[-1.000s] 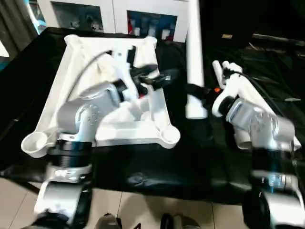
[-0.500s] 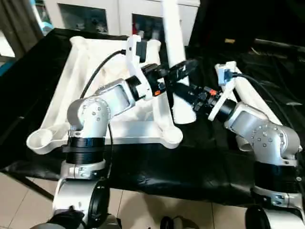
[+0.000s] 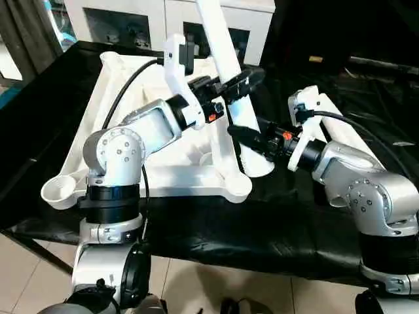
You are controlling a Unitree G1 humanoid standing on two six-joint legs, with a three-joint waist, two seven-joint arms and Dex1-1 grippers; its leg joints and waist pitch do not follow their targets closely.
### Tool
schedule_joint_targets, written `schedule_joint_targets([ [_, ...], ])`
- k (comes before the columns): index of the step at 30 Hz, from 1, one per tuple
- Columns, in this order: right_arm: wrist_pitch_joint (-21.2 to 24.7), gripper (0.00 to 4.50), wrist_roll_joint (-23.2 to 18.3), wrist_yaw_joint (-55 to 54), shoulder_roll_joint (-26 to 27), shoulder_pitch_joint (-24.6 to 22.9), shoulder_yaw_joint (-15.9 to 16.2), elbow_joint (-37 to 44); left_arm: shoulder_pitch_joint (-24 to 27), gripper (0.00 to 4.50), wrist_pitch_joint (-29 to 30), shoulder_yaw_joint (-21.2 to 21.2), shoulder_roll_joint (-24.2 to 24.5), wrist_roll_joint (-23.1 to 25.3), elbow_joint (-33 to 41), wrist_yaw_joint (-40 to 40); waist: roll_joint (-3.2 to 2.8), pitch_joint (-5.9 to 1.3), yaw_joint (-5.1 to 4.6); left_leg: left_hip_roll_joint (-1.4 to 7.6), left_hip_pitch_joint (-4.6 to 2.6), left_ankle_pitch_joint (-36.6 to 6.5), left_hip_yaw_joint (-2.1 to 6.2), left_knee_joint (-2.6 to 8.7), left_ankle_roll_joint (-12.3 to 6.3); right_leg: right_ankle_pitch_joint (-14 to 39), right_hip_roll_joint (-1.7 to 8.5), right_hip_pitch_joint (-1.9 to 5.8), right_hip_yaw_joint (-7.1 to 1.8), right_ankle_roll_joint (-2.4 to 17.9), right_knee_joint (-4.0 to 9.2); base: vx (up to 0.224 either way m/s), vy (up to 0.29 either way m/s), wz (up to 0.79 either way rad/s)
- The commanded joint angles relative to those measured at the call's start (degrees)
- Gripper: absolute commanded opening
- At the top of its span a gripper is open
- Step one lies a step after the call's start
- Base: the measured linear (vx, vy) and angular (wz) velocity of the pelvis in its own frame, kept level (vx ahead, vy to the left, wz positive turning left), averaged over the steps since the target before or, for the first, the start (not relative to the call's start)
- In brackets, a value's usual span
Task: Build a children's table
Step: Pick table leg
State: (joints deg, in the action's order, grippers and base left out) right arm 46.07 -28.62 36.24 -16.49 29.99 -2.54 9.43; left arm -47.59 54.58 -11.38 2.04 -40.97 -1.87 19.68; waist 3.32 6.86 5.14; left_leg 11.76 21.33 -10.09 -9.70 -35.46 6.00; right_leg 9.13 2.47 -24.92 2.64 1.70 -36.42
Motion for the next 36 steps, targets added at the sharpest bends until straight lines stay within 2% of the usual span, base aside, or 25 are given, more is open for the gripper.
schedule_joint_targets([
  [1, 0.0, 1.91, 0.4, -0.9, -0.5, -0.4, 0.1, 0.6, -2.1, 3.68, -0.6, 0.5, -0.4, 0.0, 0.9, -1.0, -0.77, -6.41, 0.17, 0.14, 0.03, -5.5, -0.01, 3.24, -1.57, 13.2, 3.53, 4.71, -2.32, 6.8, 4.61, 0.000, 0.000, 0.00],
  [2, -0.3, 1.91, 0.4, -1.1, -0.4, -0.4, 0.0, 0.6, -2.2, 3.40, -0.9, 0.4, -0.4, 0.3, 0.6, -1.5, -0.78, -6.47, 0.13, 0.09, 0.05, -5.8, -0.01, 3.22, -1.62, 13.3, 3.50, 4.73, -2.28, 6.8, 4.71, 0.000, 0.000, 0.00],
  [3, -0.3, 1.91, 0.4, -1.2, -0.3, -0.5, 0.0, 0.6, -2.1, 3.30, -0.9, 0.4, -0.4, 0.6, 0.6, -1.9, -0.63, -6.55, 0.08, 0.11, 0.07, -5.5, -0.01, 3.21, -1.70, 12.6, 3.47, 4.78, -2.27, 7.0, 4.69, 0.000, 0.000, 0.00],
  [7, -0.5, 1.91, 0.3, -1.4, -0.1, -0.9, -0.2, 1.0, -1.6, 3.16, -0.8, 1.0, -0.6, 0.9, 0.2, -1.8, -1.09, -6.57, 0.15, 0.05, 0.16, -5.6, 0.00, 3.20, -1.91, 12.6, 3.46, 4.76, -2.23, 7.1, 4.79, 0.000, 0.000, 0.00],
  [8, -0.4, 1.91, 0.1, -1.5, 0.0, -1.0, -0.2, 1.0, -1.5, 2.88, -0.9, 1.0, -0.6, 0.8, 0.0, -1.7, -1.00, -6.61, 0.11, 0.00, 0.15, -5.9, -0.06, 3.18, -1.99, 13.3, 3.44, 4.75, -2.21, 6.9, 4.95, 0.000, 0.000, 0.00],
  [9, -0.3, 1.91, -0.3, -1.5, 0.1, -1.1, -0.3, 1.2, -1.4, 2.83, -1.3, 1.2, -0.9, 1.1, -0.5, -1.8, -1.17, -6.55, 0.15, -0.05, 0.14, -6.1, -0.06, 3.18, -2.01, 13.6, 3.41, 4.69, -2.20, 6.8, 4.99, 0.000, 0.000, 0.00],
  [11, -0.3, 1.91, -0.6, -1.5, 0.1, -1.2, -0.4, 1.3, -1.3, 2.76, -1.6, 1.3, -1.1, 1.2, -0.9, -2.0, -1.12, -6.61, 0.13, -0.07, 0.16, -6.3, -0.04, 3.19, -2.10, 14.6, 3.42, 4.75, -2.14, 6.5, 5.13, 0.000, 0.000, 0.00],
  [13, -0.3, 1.91, -0.9, -1.7, 0.1, -1.3, -0.4, 1.1, -1.5, 2.48, -2.0, 1.3, -1.4, 1.1, -1.4, -2.3, -1.47, -6.52, 0.15, -0.06, 0.08, -6.8, 0.00, 3.22, -1.91, 15.8, 3.41, 4.58, -2.08, 6.0, 5.31, 0.000, 0.000, 0.00],
  [14, -0.4, 1.91, -0.9, -1.7, 0.2, -1.3, -0.4, 1.1, -1.6, 2.40, -2.0, 1.3, -1.4, 1.1, -1.4, -2.4, -1.34, -6.49, 0.07, -0.06, 0.09, -7.1, -0.02, 3.24, -1.91, 16.0, 3.37, 4.54, -2.05, 5.9, 5.42, 0.000, 0.000, 0.00],
  [16, -0.5, 1.91, -1.2, -1.7, 0.3, -1.4, -0.3, 1.1, -2.1, 2.21, -2.1, 1.1, -1.5, 1.1, -2.0, -2.4, -1.64, -6.42, 0.09, -0.11, 0.09, -7.6, 0.04, 3.26, -1.77, 16.9, 3.34, 4.49, -1.98, 5.7, 5.52, 0.000, 0.000, 0.00],
  [17, -0.5, 1.91, -1.2, -1.8, 0.3, -1.4, -0.2, 1.1, -2.2, 2.07, -2.1, 1.1, -1.5, 1.1, -2.1, -2.4, -1.55, -6.45, 0.08, -0.12, 0.06, -7.7, 0.02, 3.25, -1.79, 17.1, 3.33, 4.49, -1.96, 5.6, 5.60, 0.000, 0.000, 0.00],
  [18, -0.6, 1.91, -1.3, -1.9, 0.3, -1.4, -0.2, 1.1, -2.4, 2.02, -1.9, 0.7, -1.6, 1.1, -2.6, -2.9, -1.79, -6.45, 0.10, -0.14, 0.07, -7.9, 0.06, 3.25, -1.75, 17.5, 3.31, 4.44, -1.92, 5.4, 5.68, 0.000, 0.000, 0.00],
  [22, -0.7, 1.91, -1.3, -1.9, 0.4, -1.5, -0.1, 1.1, -2.4, 1.89, -1.9, 0.5, -1.8, 1.3, -3.2, -3.2, -1.72, -6.49, 0.11, -0.24, 0.12, -7.8, 0.07, 3.25, -1.80, 17.4, 3.24, 4.47, -1.84, 5.2, 5.71, 0.000, 0.000, 0.00],
  [28, -0.7, 1.91, -1.7, -1.7, 0.0, -1.4, -0.3, 1.2, -2.6, 1.87, -3.2, 3.0, -1.1, 3.0, -3.1, -1.9, -1.95, -6.56, 0.13, -0.05, 0.08, -7.6, 0.18, 3.32, -1.92, 15.2, 3.26, 4.49, -1.89, 6.1, 5.43, 0.000, 0.000, 0.00],
  [29, -0.6, 2.47, -1.7, -1.9, 0.1, -1.1, -0.4, 0.8, -2.9, 1.86, -3.1, 3.0, -1.0, 2.9, -3.3, -1.5, -2.00, -6.57, 0.11, -0.06, 0.10, -7.6, 0.15, 3.28, -1.92, 14.7, 3.31, 4.51, -1.90, 6.4, 5.43, 0.000, 0.000, 0.00],
  [36, 2.1, 3.04, -4.3, -0.8, -0.5, 0.1, -1.8, 0.0, -4.3, 1.86, -2.8, 6.4, 2.3, 4.0, -3.6, 3.5, -2.07, -6.52, 0.11, -0.02, 0.00, -7.9, 0.17, 3.36, -1.73, 15.6, 3.39, 4.54, -1.89, 6.4, 5.46, 0.000, 0.000, 0.00],
])
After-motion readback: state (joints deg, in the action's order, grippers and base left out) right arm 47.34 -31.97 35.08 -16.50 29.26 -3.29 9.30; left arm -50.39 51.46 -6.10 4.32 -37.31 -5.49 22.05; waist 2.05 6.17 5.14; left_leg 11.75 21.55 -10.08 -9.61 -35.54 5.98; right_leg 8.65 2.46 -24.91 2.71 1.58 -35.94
